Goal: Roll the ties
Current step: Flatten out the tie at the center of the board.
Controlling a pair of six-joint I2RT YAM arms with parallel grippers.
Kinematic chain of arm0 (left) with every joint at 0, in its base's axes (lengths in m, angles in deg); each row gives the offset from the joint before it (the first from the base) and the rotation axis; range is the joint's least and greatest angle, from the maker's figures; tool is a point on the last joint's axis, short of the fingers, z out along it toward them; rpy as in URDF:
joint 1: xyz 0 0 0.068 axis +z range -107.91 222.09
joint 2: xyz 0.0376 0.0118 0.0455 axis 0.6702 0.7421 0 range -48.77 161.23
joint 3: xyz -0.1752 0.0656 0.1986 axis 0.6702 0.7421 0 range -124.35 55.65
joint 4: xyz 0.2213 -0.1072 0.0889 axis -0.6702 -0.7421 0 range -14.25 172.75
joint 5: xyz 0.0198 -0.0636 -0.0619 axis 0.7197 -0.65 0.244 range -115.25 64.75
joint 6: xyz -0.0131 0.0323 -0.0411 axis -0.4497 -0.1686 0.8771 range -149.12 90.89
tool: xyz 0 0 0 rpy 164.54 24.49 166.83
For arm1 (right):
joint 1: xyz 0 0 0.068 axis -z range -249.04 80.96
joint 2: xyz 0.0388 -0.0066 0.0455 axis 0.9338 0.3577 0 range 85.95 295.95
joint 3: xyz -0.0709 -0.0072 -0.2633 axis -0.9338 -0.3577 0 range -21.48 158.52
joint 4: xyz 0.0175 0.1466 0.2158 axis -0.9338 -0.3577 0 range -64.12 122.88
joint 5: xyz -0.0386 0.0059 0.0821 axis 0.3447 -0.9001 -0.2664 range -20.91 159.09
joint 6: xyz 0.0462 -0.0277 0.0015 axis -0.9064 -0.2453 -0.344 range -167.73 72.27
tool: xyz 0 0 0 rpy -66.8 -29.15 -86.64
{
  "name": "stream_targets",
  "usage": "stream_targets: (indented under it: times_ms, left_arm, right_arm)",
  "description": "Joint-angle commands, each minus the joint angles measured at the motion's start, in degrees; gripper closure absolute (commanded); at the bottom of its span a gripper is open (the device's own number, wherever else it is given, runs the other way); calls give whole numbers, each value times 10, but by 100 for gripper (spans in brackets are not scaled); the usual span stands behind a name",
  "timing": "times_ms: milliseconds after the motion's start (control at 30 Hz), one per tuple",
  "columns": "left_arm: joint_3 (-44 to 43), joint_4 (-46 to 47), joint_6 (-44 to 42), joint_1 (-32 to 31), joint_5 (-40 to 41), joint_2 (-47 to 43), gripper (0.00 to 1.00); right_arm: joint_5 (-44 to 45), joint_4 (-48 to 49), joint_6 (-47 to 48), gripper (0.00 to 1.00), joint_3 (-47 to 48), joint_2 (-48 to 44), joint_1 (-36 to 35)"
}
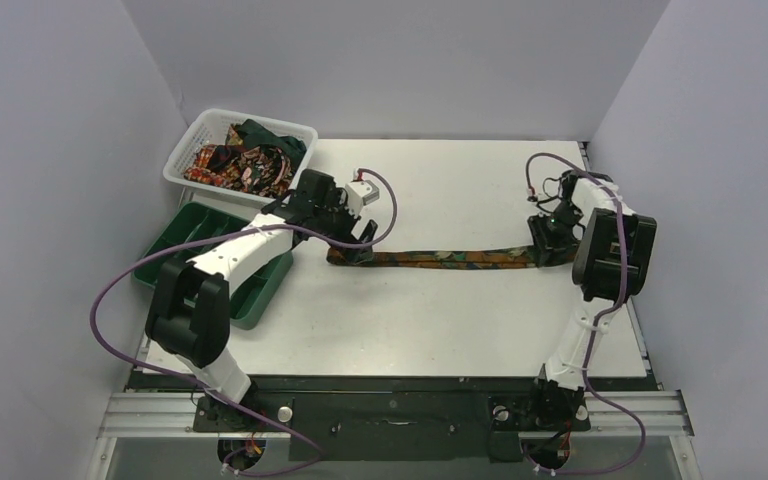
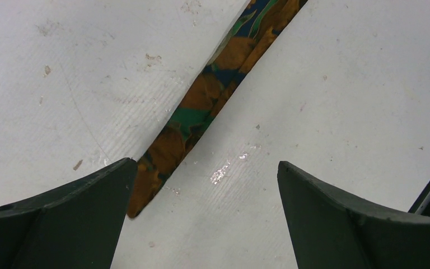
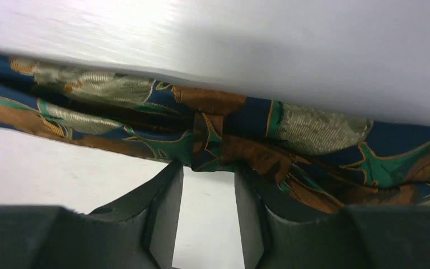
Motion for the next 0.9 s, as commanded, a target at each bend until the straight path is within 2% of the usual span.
stream_targets:
  times_ms: [0,267,533,800,867]
  left_arm:
    - [19,22,20,0,-4,-33,3]
    - [46,14,-8,-22,6,-49,3]
    - [77,81,-4,-66,25,-45,3]
    - [85,213,27,-76,37,-61,3]
    - [61,207,38,-79,16,-46,3]
  right_arm:
    - [87,12,28,64,-1,4,55]
    - [160,-11,85,65,16,18,122]
    - [177,-21,111,65,99,39,162]
    - [10,-99,165,60,107,-68,136]
    - [-32,-107,171,56,108,-104,129]
